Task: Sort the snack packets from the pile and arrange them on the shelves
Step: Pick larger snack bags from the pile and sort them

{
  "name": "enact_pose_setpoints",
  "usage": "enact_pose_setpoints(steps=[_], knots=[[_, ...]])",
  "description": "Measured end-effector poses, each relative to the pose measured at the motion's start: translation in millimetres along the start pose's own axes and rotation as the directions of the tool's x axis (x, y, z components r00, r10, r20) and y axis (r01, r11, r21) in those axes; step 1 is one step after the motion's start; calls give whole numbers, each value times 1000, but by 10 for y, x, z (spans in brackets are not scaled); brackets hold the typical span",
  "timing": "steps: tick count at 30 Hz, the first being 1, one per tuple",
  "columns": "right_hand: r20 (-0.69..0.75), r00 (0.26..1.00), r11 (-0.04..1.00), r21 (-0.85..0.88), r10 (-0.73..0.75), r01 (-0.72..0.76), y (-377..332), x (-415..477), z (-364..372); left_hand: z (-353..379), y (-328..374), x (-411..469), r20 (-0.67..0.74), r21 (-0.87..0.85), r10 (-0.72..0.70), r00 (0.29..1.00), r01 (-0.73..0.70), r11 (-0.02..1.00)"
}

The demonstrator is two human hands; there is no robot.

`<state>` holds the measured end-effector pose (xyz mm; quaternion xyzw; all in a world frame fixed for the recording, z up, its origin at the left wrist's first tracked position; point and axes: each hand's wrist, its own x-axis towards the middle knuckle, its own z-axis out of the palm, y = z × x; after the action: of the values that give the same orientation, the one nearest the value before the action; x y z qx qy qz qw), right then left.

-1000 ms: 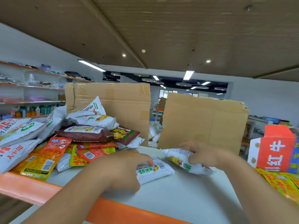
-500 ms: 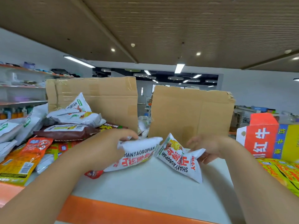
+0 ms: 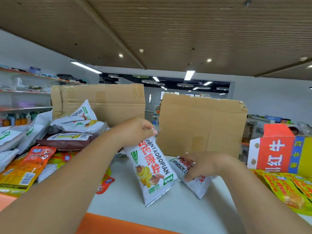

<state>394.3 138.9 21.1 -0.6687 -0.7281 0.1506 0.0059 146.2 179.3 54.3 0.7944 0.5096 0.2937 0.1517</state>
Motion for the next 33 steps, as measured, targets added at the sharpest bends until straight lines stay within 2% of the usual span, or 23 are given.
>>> enact_pose_setpoints(steps=[2,4,9,12,14,17,20,24,28,33], knots=[[-1,1000,999,-51,-6,6,-1,37,31,206,-57,95,14,20,-6,1000,6,1000],[17,1000,999,-31,-8,9,9,60,25,374,-116,144,33,83,-25,999,22,996],[8,1000,999,50,8,-9,166,107,-11,531,-25,-16,224,417,-95,970,-7,909],[33,999,998,-49,35,-33,136,157,49,648,101,-109,407,387,-115,906,-57,920],[35,997,992,-106,67,-63,80,205,100,686,137,-106,449,338,-92,889,-74,938],[44,995,988,-133,84,-78,42,271,142,705,144,-105,418,268,-39,908,-82,960],[59,996,997,-43,67,-65,58,245,128,725,102,-116,334,246,5,943,-92,965],[-70,996,997,71,46,-41,116,163,93,665,4,-121,268,392,-65,961,-47,919],[-114,993,988,-155,8,-26,128,73,-39,597,-27,-112,318,352,-85,944,-34,935],[-172,984,973,-216,49,-86,184,68,-96,589,-21,-95,331,334,-60,942,-57,941]])
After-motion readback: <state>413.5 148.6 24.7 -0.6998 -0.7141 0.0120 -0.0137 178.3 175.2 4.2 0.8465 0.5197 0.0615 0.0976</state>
